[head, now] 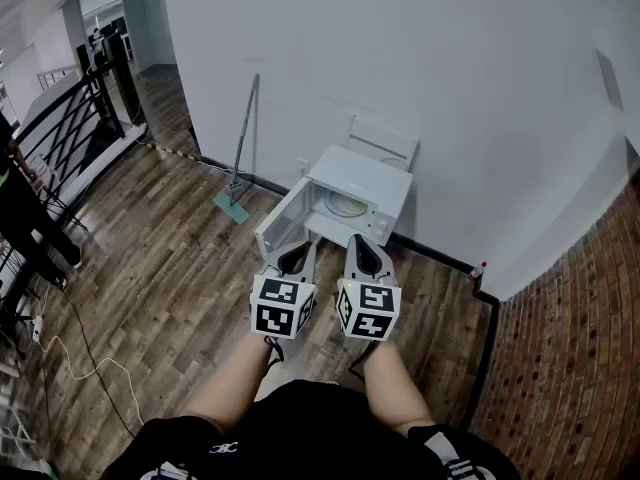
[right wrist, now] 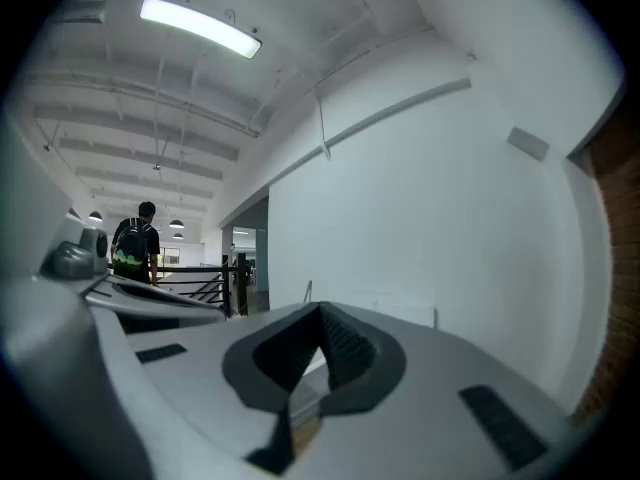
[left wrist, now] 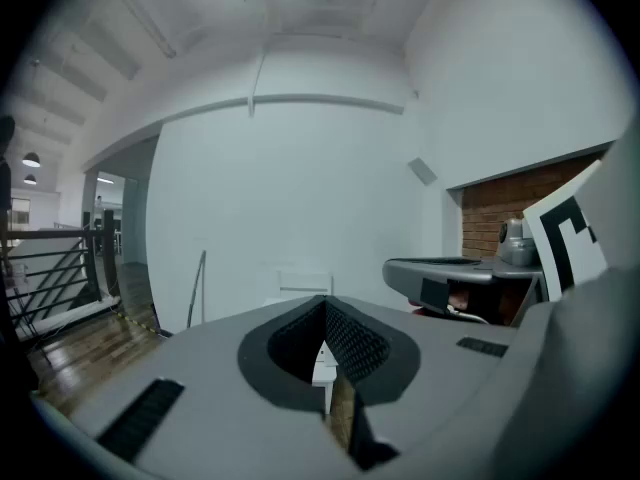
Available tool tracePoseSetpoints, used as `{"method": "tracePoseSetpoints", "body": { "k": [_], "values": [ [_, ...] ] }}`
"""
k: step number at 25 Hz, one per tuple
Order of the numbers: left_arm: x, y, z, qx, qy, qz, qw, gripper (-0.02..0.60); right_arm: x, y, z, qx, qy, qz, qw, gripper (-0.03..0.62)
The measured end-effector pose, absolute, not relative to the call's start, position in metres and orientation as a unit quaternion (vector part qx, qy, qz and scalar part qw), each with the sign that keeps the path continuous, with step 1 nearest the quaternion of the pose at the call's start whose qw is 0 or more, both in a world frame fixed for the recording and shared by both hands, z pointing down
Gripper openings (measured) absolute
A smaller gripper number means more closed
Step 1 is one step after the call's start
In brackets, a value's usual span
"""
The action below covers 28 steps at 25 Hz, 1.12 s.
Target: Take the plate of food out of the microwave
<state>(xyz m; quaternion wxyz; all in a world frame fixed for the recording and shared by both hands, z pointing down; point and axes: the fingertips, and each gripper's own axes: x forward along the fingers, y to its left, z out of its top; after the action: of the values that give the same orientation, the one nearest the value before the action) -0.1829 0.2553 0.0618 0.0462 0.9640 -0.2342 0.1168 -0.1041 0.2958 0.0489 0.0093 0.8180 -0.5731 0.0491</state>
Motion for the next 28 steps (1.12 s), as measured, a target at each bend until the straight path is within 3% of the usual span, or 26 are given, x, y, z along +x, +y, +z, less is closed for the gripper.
{"method": "tracePoseSetpoints", "body": {
  "k": [11,28],
  "values": [
    [-0.148,0.243,0.064,0.964,-0.238,0.112,0.041,0.0,-0.073,0.284,0.045,0.818,-0.574,0.037,-0.017,0.009],
    [-0.074,0.252,0.063,0.962,-0.247,0.089,0.07,0.0,-0.007,0.294,0.05,0.805,-0.593,0.029,0.002,0.009]
  ]
}}
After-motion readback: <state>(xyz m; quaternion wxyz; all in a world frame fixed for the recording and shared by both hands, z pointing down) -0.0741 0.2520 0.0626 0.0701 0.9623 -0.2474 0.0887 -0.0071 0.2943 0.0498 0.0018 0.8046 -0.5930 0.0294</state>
